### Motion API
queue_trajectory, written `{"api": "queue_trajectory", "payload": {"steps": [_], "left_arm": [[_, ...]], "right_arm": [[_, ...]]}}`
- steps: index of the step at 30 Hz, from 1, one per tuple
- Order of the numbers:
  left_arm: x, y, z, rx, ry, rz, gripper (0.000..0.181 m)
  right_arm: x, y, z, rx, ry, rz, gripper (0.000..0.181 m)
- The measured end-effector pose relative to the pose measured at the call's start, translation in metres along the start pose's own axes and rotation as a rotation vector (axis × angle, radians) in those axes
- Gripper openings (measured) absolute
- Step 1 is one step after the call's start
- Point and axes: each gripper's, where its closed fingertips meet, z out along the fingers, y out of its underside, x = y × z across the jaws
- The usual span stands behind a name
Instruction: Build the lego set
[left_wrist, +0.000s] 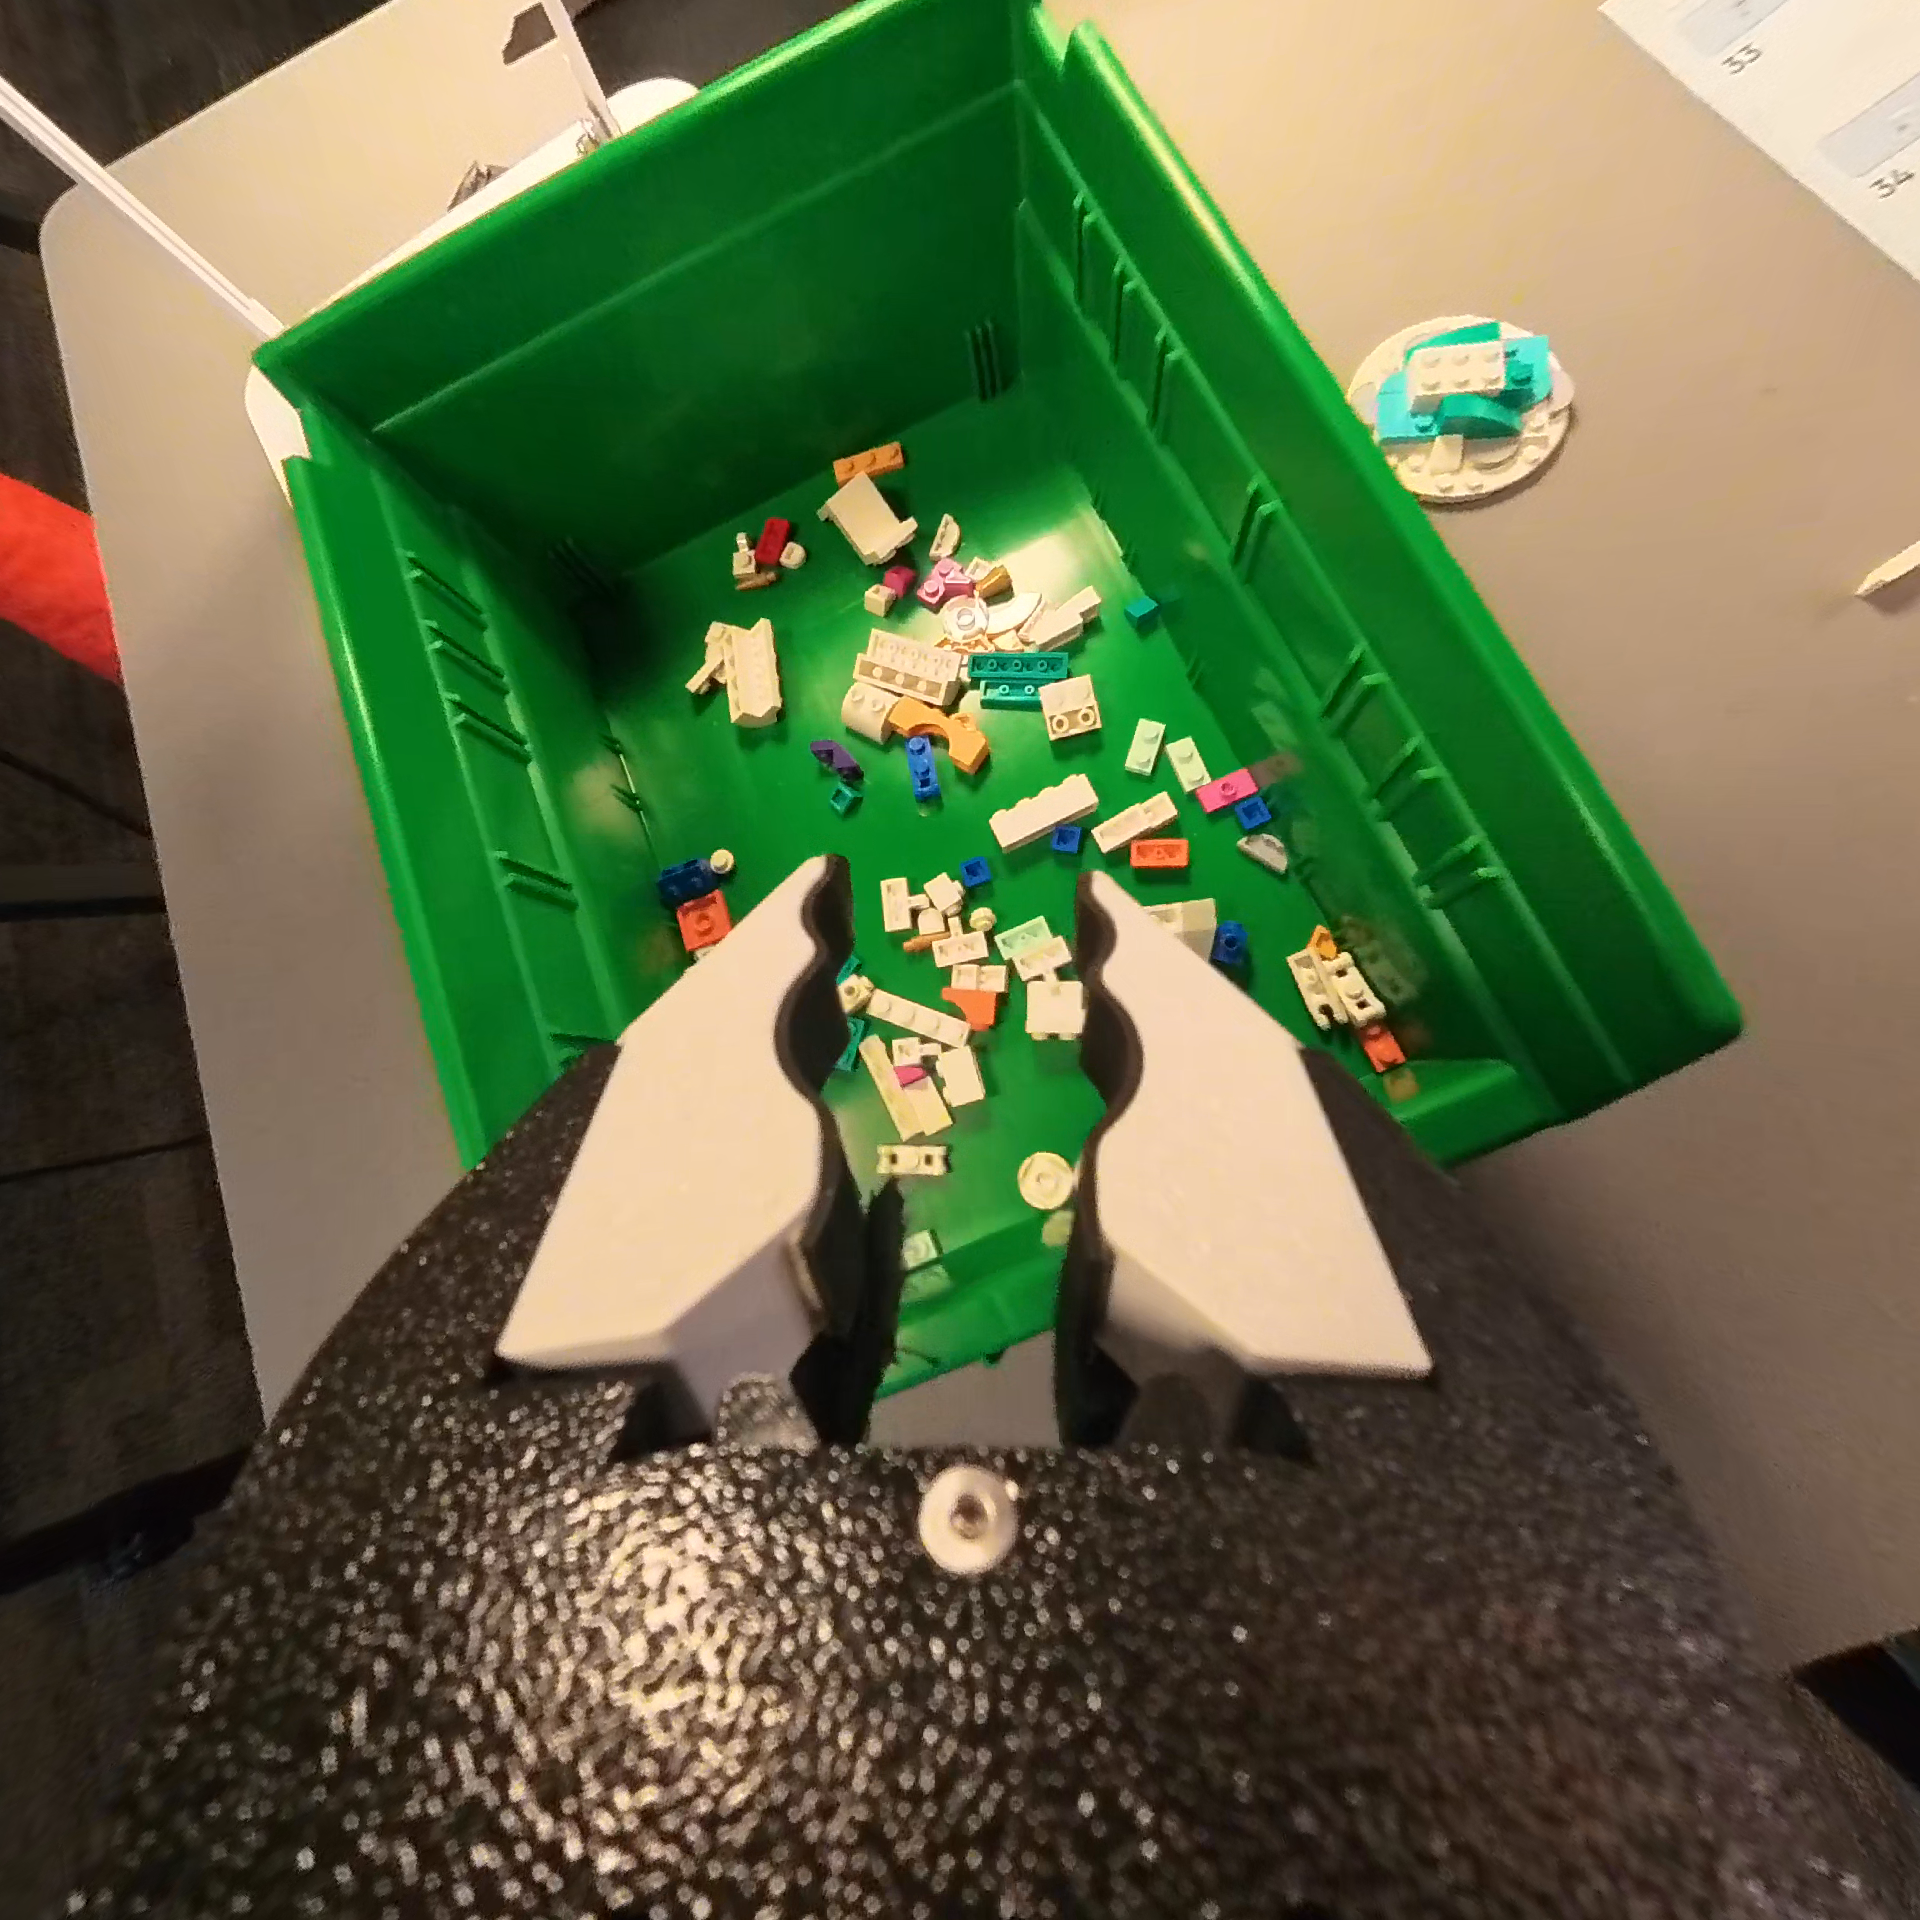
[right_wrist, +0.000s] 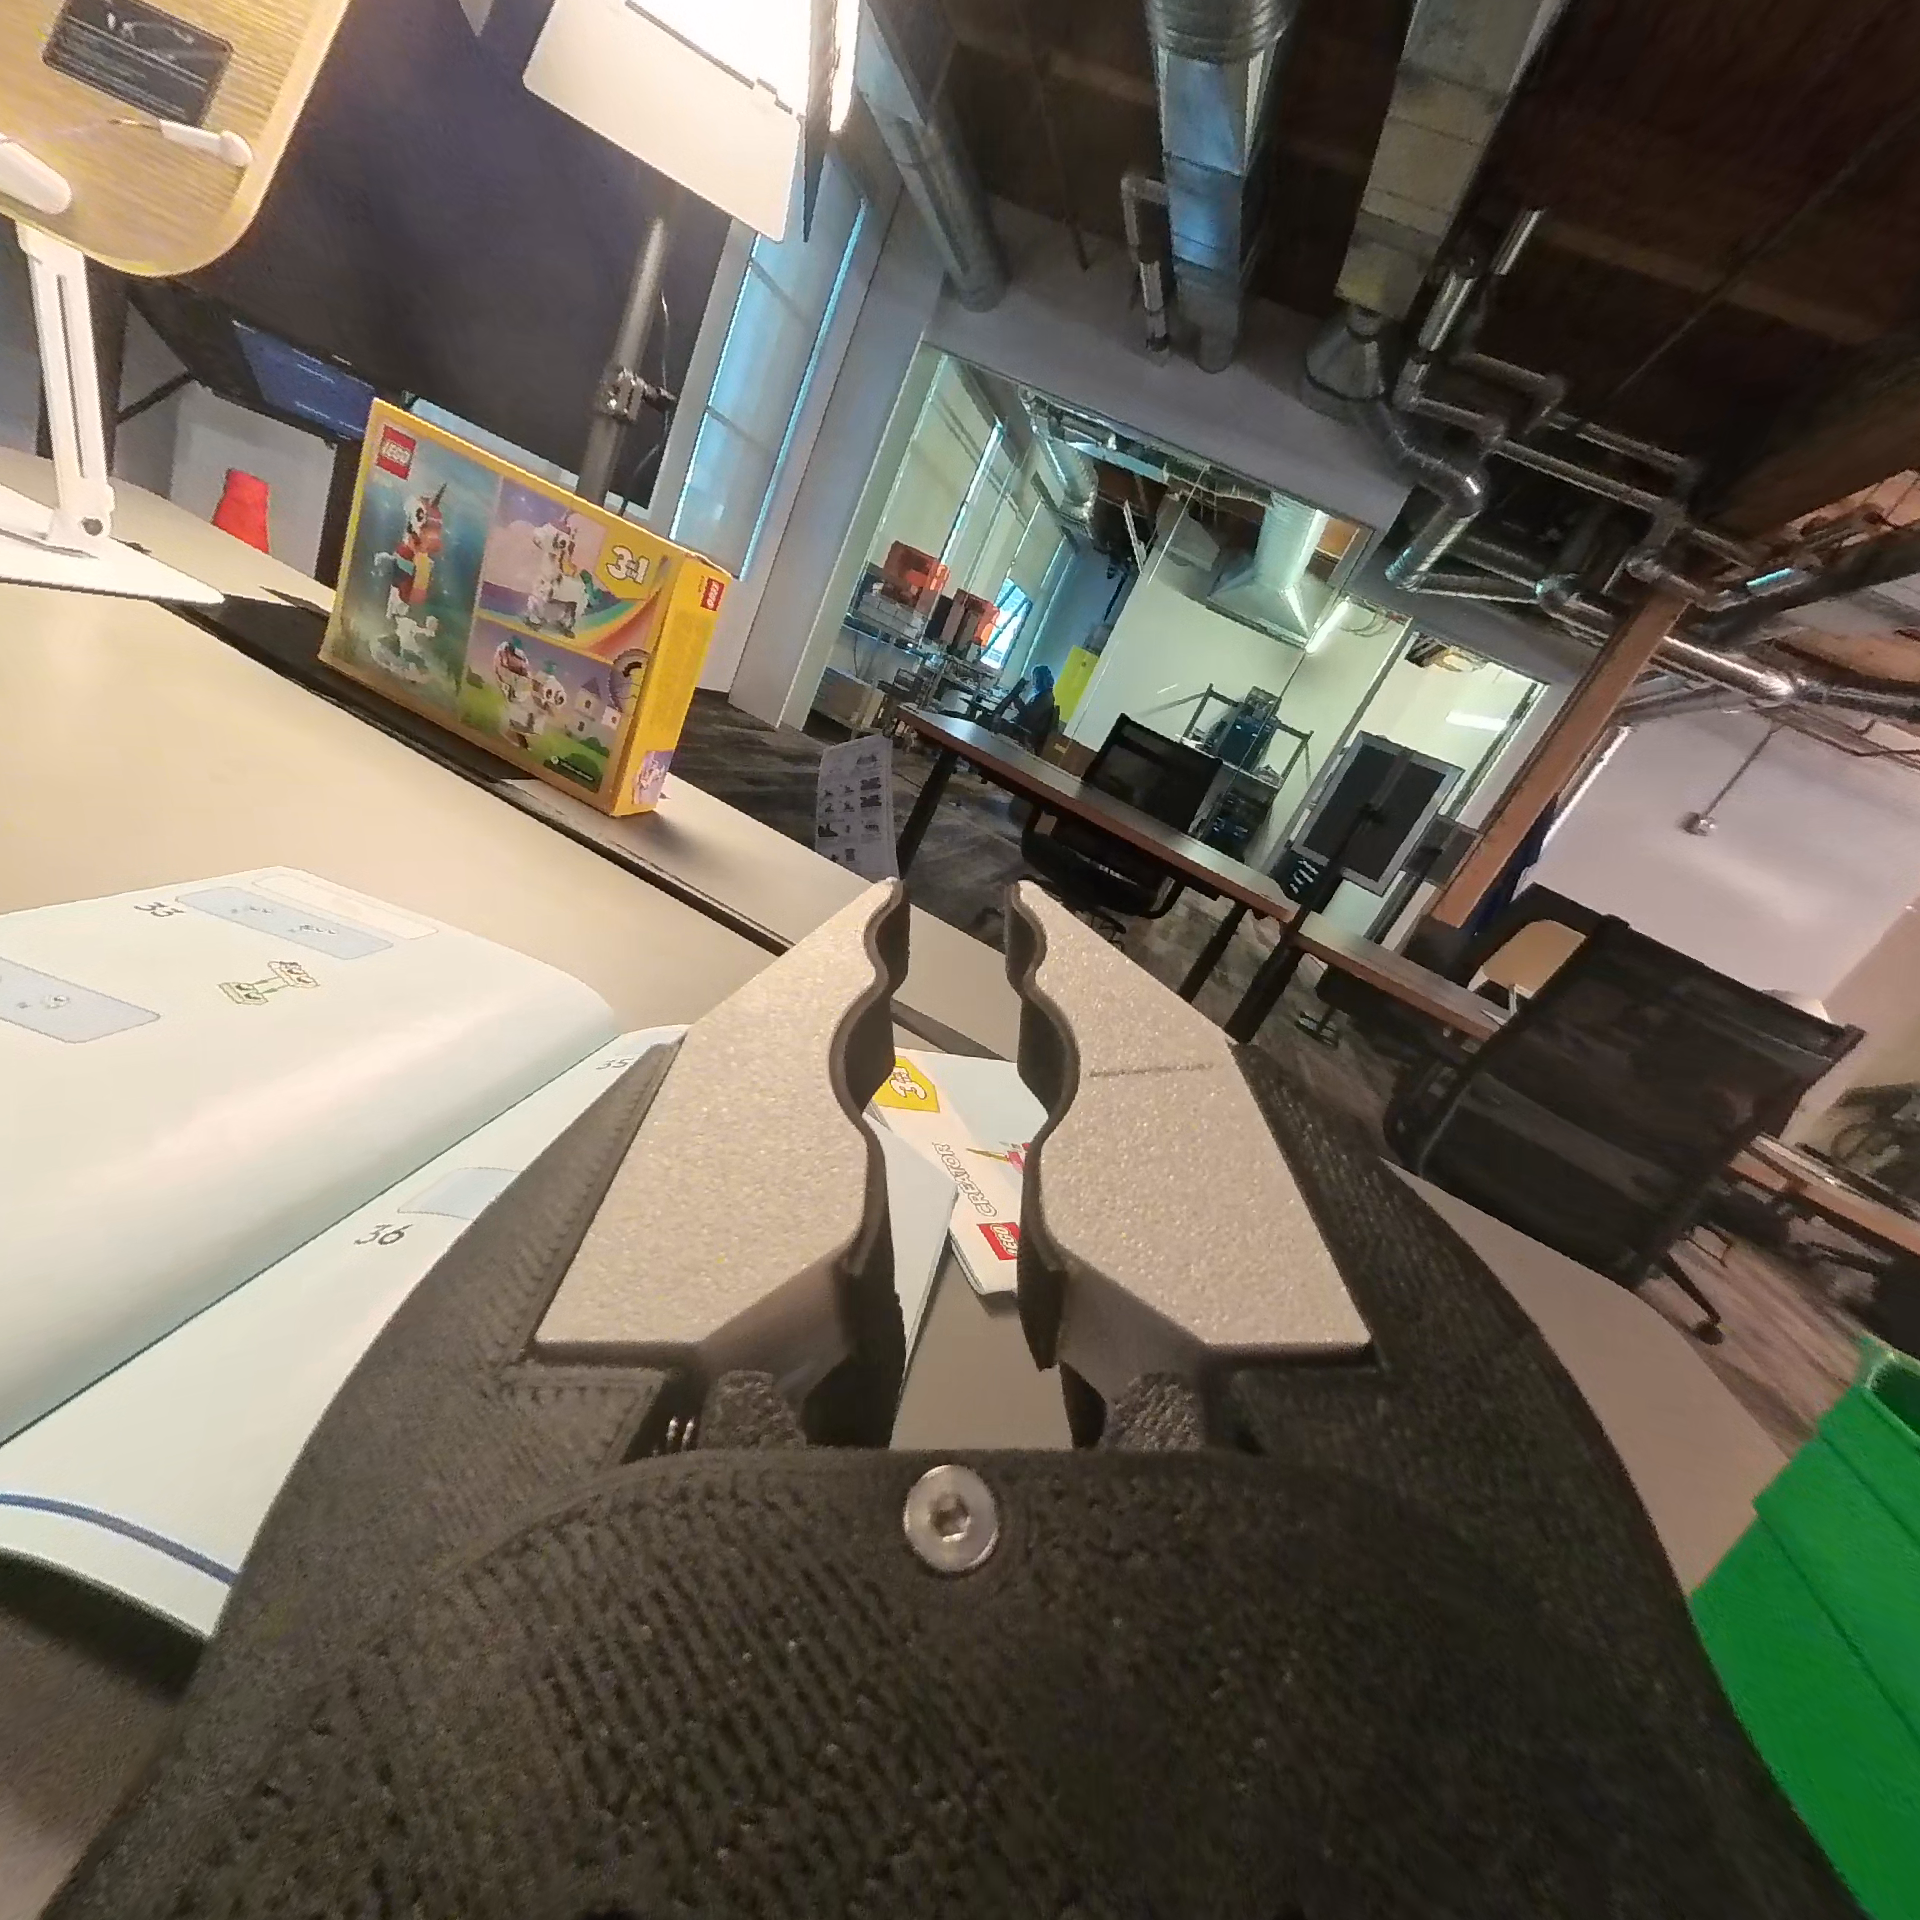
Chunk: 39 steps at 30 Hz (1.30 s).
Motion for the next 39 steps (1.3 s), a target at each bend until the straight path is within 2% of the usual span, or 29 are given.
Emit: {"api": "queue_trajectory", "payload": {"steps": [13, 19, 25, 27, 31, 35, 36, 37, 39], "left_arm": [[0.014, 0.008, 0.001, 0.038, 0.033, -0.064, 0.040], [0.067, -0.019, 0.015, 0.235, 0.193, -0.125, 0.037], [0.074, -0.030, 0.030, 0.266, 0.034, -0.033, 0.017], [0.080, -0.031, 0.034, 0.244, 0.037, -0.026, 0.010], [0.100, -0.038, 0.037, 0.230, 0.069, 0.026, 0.009], [0.116, -0.047, 0.040, 0.202, 0.083, 0.116, 0.015], [0.117, -0.048, 0.040, 0.193, 0.093, 0.128, 0.024], [0.114, -0.049, 0.038, 0.186, 0.098, 0.125, 0.033], [0.094, -0.055, 0.030, 0.208, 0.067, 0.081, 0.033]], "right_arm": [[0.001, 0.000, 0.000, 0.005, 0.001, 0.012, 0.016], [0.001, -0.001, 0.000, 0.011, -0.002, 0.021, 0.016], [0.003, -0.002, -0.001, 0.023, -0.003, 0.046, 0.016], [0.003, -0.003, -0.001, 0.027, -0.006, 0.053, 0.016], [0.003, -0.003, -0.001, 0.031, -0.008, 0.058, 0.016], [0.003, -0.004, -0.001, 0.032, -0.006, 0.061, 0.016], [0.004, -0.004, -0.001, 0.032, -0.005, 0.062, 0.016], [0.004, -0.004, -0.002, 0.033, -0.005, 0.064, 0.016], [0.004, -0.004, -0.002, 0.033, -0.005, 0.066, 0.016]]}}
